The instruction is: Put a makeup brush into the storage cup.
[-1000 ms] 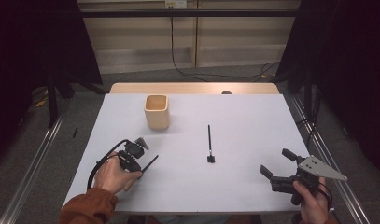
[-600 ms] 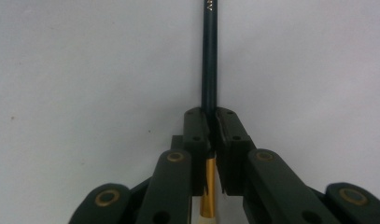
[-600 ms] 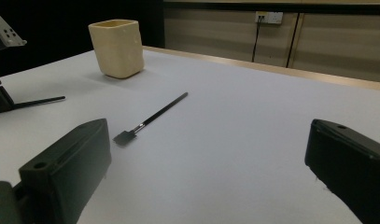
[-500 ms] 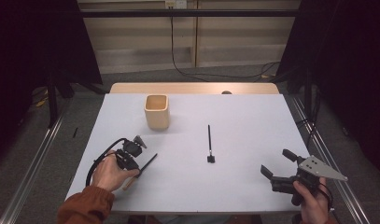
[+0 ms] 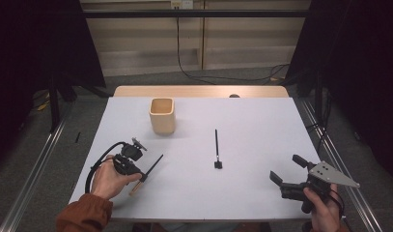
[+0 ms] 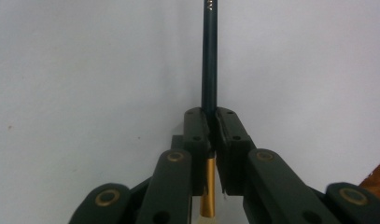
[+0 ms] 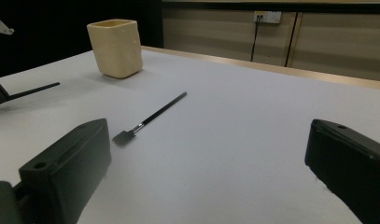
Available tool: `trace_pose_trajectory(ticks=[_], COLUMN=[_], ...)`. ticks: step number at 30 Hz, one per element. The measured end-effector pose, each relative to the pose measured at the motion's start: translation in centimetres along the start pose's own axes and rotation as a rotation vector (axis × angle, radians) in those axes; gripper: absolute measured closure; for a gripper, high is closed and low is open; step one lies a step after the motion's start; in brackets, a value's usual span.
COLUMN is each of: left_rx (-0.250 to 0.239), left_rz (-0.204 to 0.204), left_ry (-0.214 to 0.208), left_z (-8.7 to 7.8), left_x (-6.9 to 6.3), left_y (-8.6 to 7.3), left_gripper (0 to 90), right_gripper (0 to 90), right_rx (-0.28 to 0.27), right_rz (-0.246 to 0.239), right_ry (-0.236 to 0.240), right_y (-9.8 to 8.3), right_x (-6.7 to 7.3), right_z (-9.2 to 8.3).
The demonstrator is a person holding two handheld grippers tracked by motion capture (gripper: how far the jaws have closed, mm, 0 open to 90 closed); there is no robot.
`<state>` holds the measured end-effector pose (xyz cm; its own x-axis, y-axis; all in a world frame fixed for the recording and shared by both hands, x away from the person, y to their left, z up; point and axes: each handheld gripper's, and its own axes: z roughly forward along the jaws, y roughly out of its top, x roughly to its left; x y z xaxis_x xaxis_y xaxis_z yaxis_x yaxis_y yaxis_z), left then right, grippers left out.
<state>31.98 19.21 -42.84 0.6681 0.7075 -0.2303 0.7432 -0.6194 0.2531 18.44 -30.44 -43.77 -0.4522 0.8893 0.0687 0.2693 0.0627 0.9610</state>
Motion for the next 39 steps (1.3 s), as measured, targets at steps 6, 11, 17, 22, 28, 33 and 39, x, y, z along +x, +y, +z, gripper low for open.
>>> trace_pose_trajectory(ticks=[6,11,17,22,28,33,39], left_rx=[-0.118,-0.229,-0.378,-0.459,-0.562,-0.639,-0.756], left_rz=[0.013,0.013,0.047,0.048,0.046,0.067,0.068], left_ry=[-0.021,-0.023,-0.043,-0.057,-0.074,-0.092,-0.118], left_z=[-0.9,-1.8,-2.1,-2.3,-2.3,-2.5,-3.0], left_x=[-0.1,-0.1,-0.3,-0.2,-0.2,-0.3,-0.2], left_y=[-0.2,-0.4,-1.0,-1.3,-2.0,-2.4,-2.9], left_gripper=[83.8,83.8,83.8,83.8,83.8,83.7,83.7], right_gripper=[0.0,0.0,0.0,0.0,0.0,0.0,0.0], right_rx=[0.000,-0.002,-0.001,0.000,0.000,-0.002,-0.001], right_rz=[0.000,0.001,0.012,0.011,0.012,0.010,0.004], right_ry=[-0.002,0.002,0.002,0.002,-0.001,-0.001,0.003], right_y=[0.0,0.0,0.0,0.0,-0.1,0.0,-0.1], right_x=[0.0,-0.1,-0.1,-0.1,-0.1,-0.1,-0.1], right_z=[0.0,0.1,0.1,0.2,0.1,0.1,0.1])
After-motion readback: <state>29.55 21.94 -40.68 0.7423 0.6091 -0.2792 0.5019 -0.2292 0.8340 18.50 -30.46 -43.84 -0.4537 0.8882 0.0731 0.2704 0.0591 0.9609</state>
